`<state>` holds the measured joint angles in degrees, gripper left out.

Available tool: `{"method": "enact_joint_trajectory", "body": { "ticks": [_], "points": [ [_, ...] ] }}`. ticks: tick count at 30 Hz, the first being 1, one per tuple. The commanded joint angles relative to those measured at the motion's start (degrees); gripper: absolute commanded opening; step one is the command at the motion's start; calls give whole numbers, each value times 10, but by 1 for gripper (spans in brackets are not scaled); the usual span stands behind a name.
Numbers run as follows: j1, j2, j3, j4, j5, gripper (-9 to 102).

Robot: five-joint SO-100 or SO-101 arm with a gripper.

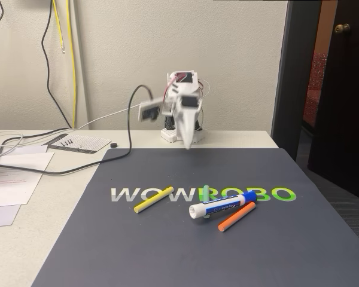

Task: Pick up the blue marker.

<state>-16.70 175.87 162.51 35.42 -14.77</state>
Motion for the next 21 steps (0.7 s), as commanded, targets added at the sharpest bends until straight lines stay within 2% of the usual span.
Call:
{"method": "enact_joint_trajectory", "body": {
  "ticks": [1,6,12,21],
  "points": [
    [-13,-509,-330,-16,-68,4],
    [-24,-759,-616,91,-125,11],
    [-24,-999,-954,295,-172,11],
    [-38,-1068,-982,289,-180,13]
  ]
}}
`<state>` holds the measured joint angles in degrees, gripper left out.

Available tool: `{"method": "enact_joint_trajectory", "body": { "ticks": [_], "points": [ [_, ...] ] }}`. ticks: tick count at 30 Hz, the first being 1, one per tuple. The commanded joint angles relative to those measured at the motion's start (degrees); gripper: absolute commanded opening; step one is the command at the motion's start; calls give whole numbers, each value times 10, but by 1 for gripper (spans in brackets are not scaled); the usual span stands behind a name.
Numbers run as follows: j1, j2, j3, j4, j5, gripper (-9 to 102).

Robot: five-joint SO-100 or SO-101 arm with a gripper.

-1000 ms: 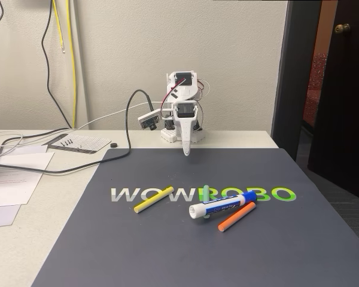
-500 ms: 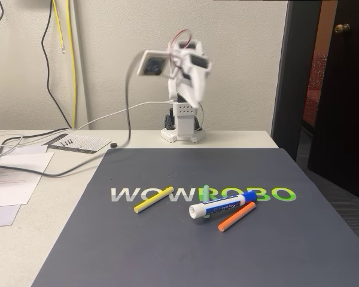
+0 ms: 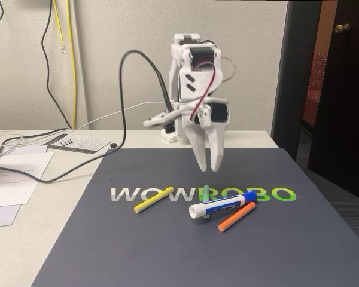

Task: Pick up the blue marker.

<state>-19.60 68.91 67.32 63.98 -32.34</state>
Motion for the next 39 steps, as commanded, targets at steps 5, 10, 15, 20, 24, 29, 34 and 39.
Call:
{"method": "enact_joint_trajectory", "body": {
  "ticks": [5,10,15,20,24,29,34,39],
  "points": [
    [-13,-40,-38,11,-3,15],
    [-19,-80,-39,-2,5,17],
    [-30,-136,-101,42,25,18],
    [-39,-156,-144,69,62,18],
    [-44,-176,-204,122,76,20],
    [-51,-224,-322,192,103,21],
    [-64,-434,-721,351,141,21],
    [-74,-505,-825,364,150,28]
  ]
}}
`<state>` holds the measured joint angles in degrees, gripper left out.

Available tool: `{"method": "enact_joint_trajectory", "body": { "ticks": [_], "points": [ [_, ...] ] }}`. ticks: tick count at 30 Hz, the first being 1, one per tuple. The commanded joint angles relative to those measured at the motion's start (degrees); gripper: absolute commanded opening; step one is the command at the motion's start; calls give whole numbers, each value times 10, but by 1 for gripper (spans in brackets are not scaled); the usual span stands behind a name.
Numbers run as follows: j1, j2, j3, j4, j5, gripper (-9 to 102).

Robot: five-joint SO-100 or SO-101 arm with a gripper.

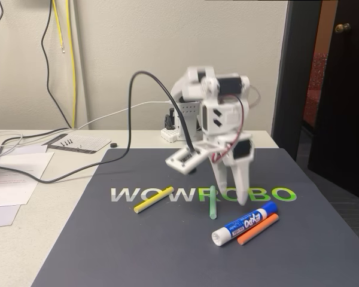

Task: Pick up the blue marker.

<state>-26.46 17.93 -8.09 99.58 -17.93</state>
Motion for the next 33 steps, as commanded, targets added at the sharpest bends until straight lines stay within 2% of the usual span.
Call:
{"method": "enact_joint_trajectory", "body": {
  "ticks": [1,5,9,15,19,28,33],
  "points": [
    [-5,17,-53,4,6,29],
    [-6,26,-37,-11,2,29],
    [-13,47,24,-57,-4,33],
    [-33,15,25,-119,-18,38],
    [-38,15,30,-123,-38,40],
    [-23,13,30,-98,-171,40],
    [-15,5,30,-123,-199,40]
  ]
}}
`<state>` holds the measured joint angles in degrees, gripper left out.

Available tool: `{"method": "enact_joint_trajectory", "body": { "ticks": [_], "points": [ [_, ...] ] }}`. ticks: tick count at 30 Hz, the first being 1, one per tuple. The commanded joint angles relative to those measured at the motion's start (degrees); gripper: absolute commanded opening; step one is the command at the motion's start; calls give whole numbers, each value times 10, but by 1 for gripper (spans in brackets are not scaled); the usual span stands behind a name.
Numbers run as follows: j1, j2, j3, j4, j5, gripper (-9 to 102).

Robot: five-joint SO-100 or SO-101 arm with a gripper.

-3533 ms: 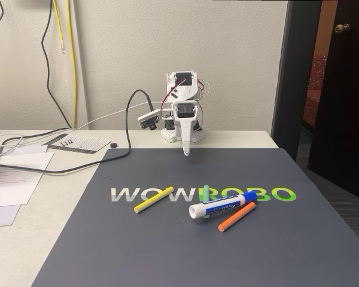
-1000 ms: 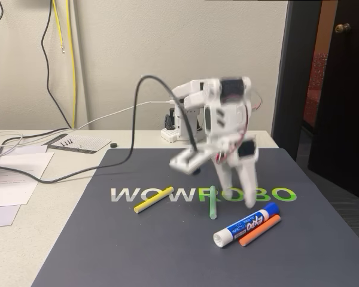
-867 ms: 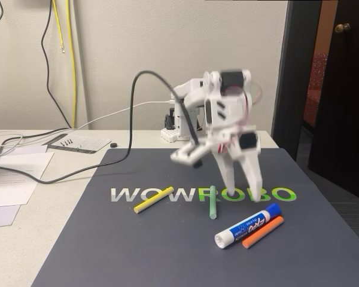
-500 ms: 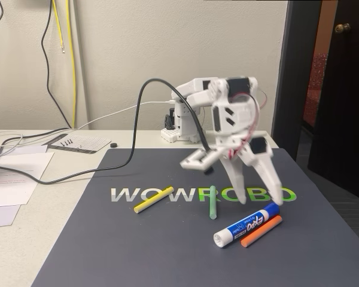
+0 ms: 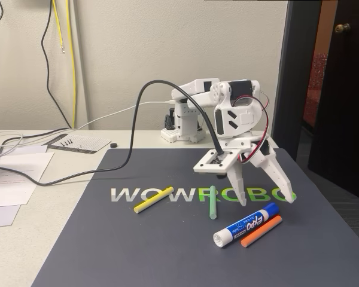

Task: Pick up the blue marker.

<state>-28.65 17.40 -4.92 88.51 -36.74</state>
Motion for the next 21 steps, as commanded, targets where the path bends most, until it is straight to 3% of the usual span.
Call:
{"method": "enact_joint_trajectory", "body": {
  "ticks": [1,12,21],
  "points": [
    [9,10,-2,-18,-7,40],
    [40,2,-2,-31,-5,32],
    [50,3,-4,-12,-36,14]
  ]
}}
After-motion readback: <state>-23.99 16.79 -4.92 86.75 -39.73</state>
